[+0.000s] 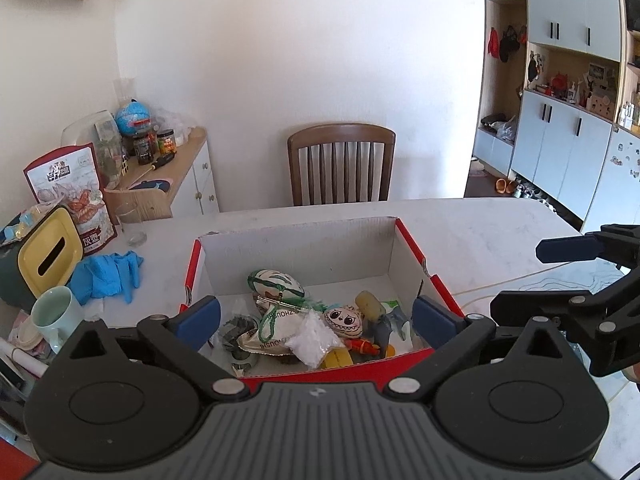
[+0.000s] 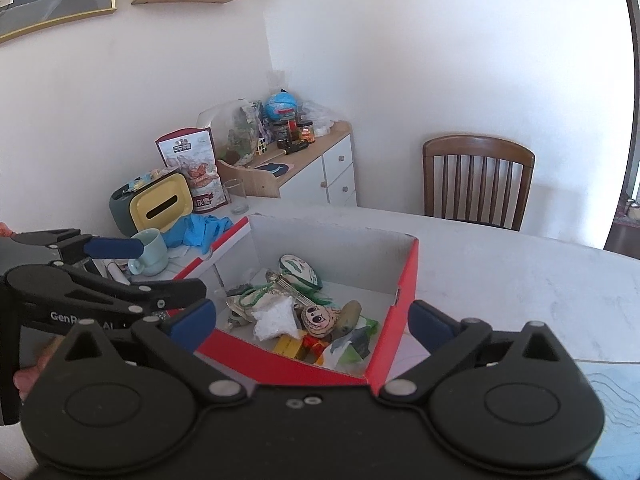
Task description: Organize objects
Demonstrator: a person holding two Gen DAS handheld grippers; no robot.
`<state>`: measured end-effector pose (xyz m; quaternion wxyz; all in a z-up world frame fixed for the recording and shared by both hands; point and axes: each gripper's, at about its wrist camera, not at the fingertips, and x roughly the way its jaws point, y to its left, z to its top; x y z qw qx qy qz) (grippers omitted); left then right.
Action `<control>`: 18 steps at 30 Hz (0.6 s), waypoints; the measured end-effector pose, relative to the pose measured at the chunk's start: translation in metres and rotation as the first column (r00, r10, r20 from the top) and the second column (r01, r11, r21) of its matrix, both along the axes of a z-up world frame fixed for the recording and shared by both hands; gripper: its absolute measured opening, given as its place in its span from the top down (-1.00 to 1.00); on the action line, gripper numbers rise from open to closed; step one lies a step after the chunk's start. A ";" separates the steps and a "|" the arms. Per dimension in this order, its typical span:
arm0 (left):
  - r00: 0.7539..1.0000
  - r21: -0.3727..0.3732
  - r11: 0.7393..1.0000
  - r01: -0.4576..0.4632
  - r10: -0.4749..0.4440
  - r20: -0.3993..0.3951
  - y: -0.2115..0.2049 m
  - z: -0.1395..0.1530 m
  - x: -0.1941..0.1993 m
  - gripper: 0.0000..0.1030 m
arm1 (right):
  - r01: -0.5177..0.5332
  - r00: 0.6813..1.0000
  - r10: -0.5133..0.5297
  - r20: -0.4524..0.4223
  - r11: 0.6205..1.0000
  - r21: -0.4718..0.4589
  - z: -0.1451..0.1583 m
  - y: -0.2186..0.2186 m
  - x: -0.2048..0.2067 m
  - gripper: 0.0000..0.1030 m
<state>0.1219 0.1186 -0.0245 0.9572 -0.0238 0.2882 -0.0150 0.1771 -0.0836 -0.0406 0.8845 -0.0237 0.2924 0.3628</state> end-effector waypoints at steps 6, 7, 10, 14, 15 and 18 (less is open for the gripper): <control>1.000 0.005 1.000 0.007 -0.007 0.005 -0.004 -0.003 -0.004 -0.99 | 0.007 1.000 -0.007 -0.014 1.000 0.003 -0.004 -0.005 -0.002 -0.98; 1.000 0.004 1.000 0.006 -0.006 0.004 -0.004 -0.003 -0.004 -0.99 | 0.008 1.000 -0.008 -0.016 1.000 0.001 -0.005 -0.005 -0.003 -0.98; 1.000 0.000 1.000 0.001 -0.001 0.003 -0.005 -0.004 -0.004 -0.99 | 0.010 1.000 -0.010 -0.021 1.000 -0.001 -0.007 -0.008 -0.006 -0.98; 1.000 -0.008 1.000 -0.003 0.003 0.004 -0.007 -0.006 -0.005 -0.99 | 0.017 1.000 -0.017 -0.023 1.000 -0.002 -0.009 -0.011 -0.008 -0.98; 1.000 -0.010 1.000 -0.003 0.003 0.003 -0.008 -0.006 -0.005 -0.99 | 0.019 1.000 -0.019 -0.025 1.000 -0.001 -0.009 -0.013 -0.009 -0.98; 1.000 -0.011 1.000 0.003 -0.003 0.002 -0.012 -0.006 -0.005 -0.99 | 0.025 0.999 -0.025 -0.026 1.000 -0.002 -0.010 -0.018 -0.009 -0.98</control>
